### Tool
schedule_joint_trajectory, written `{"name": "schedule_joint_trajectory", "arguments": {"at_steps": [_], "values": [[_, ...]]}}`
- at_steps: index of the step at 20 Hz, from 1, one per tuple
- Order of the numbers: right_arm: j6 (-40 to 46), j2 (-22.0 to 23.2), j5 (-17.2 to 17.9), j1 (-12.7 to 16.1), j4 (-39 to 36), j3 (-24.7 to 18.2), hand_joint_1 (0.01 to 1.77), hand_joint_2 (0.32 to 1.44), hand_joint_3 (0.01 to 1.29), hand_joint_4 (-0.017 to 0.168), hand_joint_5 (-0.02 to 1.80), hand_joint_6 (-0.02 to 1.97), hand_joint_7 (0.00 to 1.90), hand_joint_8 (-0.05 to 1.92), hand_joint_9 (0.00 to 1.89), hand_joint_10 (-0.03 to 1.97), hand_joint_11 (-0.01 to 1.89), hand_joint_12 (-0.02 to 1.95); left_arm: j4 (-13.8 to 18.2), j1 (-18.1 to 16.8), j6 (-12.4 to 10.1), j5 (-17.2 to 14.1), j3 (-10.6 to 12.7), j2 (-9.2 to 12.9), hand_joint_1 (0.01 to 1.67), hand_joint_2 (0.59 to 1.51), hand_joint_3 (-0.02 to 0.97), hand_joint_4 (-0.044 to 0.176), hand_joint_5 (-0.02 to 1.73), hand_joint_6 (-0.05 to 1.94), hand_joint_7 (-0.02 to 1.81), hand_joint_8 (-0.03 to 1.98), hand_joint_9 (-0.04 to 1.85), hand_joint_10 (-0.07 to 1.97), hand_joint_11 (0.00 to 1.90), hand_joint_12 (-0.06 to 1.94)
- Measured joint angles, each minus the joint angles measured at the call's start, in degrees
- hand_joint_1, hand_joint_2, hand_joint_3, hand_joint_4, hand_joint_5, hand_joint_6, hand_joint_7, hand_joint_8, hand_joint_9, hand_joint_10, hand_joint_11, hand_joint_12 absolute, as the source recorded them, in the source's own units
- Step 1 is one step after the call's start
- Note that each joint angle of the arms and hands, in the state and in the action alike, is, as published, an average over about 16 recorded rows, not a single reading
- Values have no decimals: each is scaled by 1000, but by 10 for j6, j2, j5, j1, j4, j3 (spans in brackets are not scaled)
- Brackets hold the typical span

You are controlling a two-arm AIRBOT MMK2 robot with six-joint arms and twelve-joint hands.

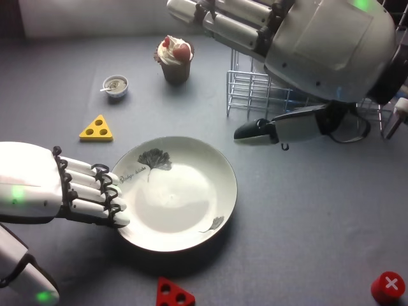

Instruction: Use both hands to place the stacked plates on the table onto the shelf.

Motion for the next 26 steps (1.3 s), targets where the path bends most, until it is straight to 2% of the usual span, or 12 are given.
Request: {"name": "schedule_joint_trajectory", "arguments": {"at_steps": [5, 8, 16, 26], "values": [[-8, -1, 5, -4, -9, -1, 724, 786, 13, 4, 53, 10, 102, 17, 119, 0, 174, 19, 2, 10, 0, 11, -1, -4, 52, 974, -7, 0, 170, 4, 195, 15, 175, -3, 149, -13], [-8, -1, 8, -7, -14, -2, 783, 777, 13, 4, 46, 9, 89, 17, 111, 0, 172, 18, 4, 20, 1, 16, -1, -6, 53, 975, -7, -2, 165, -4, 190, 11, 172, -8, 142, -17], [-43, -17, 34, -31, -59, -7, 787, 778, 13, 4, 68, 9, 106, 17, 119, 0, 182, 18, 8, 48, 2, 20, 4, -11, 51, 976, -7, -6, 143, -23, 166, -1, 156, -15, 129, -20], [-101, -60, 53, -67, -165, 4, 779, 805, 13, 4, 59, 9, 107, 17, 118, 0, 178, 18, 3, 63, 2, 14, 10, -13, 42, 978, -7, -7, 126, -28, 148, -11, 141, -16, 118, -21]]}}
